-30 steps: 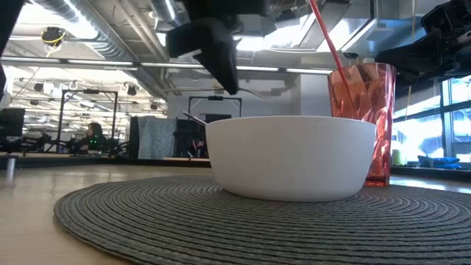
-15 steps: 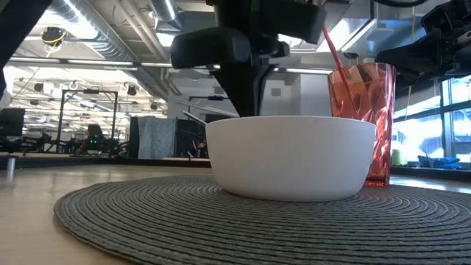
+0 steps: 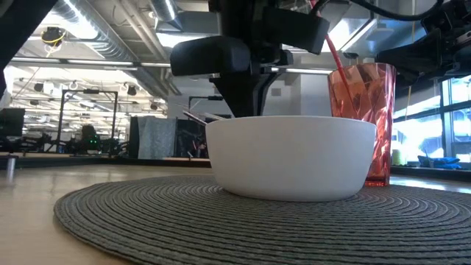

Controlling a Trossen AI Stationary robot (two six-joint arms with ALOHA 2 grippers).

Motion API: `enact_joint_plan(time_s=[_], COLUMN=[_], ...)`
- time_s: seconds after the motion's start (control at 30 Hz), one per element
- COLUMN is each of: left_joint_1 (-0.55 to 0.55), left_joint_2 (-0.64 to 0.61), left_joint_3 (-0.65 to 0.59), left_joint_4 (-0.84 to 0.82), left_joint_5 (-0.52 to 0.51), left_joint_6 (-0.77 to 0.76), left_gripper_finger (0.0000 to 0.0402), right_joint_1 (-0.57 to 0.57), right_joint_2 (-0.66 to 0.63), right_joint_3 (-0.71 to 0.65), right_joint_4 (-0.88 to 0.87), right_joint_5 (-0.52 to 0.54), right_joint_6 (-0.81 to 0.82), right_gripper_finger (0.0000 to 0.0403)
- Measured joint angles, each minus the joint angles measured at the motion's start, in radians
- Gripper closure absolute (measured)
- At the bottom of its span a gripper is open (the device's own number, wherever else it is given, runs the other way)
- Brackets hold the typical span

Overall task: Pick & Place Utensil
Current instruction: Put the silver fork into the white bowl on the gray placemat, then return to Home Position

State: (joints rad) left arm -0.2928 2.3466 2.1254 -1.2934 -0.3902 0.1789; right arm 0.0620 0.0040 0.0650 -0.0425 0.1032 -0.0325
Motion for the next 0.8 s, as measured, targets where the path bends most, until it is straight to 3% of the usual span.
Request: enact_joint_plan(time_s=[0.23, 0.57, 0.67, 0.8], left_joint_1=[-0.007, -0.023, -0.029, -0.018], left_joint_2=[0.0, -0.038, -0.107, -0.293], left_joint_3=[0.0, 0.0, -0.001, -0.06], left_joint_4=[0.001, -0.009, -0.029, -0.018], left_joint_5=[0.0, -0.041, -0.048, -0.063], left_joint_6=[-0.009, 0.002, -0.018, -0.11], left_gripper_finger=[0.0341, 0.0341, 0.0358, 0.0394], right_joint_1=[0.0, 0.0, 0.0, 0.0], right_joint_2=[0.0, 0.0, 0.0, 0.0], right_joint_3=[0.0, 0.0, 0.0, 0.0], right_joint_4=[0.0, 0.0, 0.0, 0.009], right_joint_5=[0.0, -0.001, -0.002, -0.031], right_joint_6=[0.0, 0.001, 0.001, -0.001], right_gripper_finger=[0.0379, 0.0379, 0.0379, 0.0379])
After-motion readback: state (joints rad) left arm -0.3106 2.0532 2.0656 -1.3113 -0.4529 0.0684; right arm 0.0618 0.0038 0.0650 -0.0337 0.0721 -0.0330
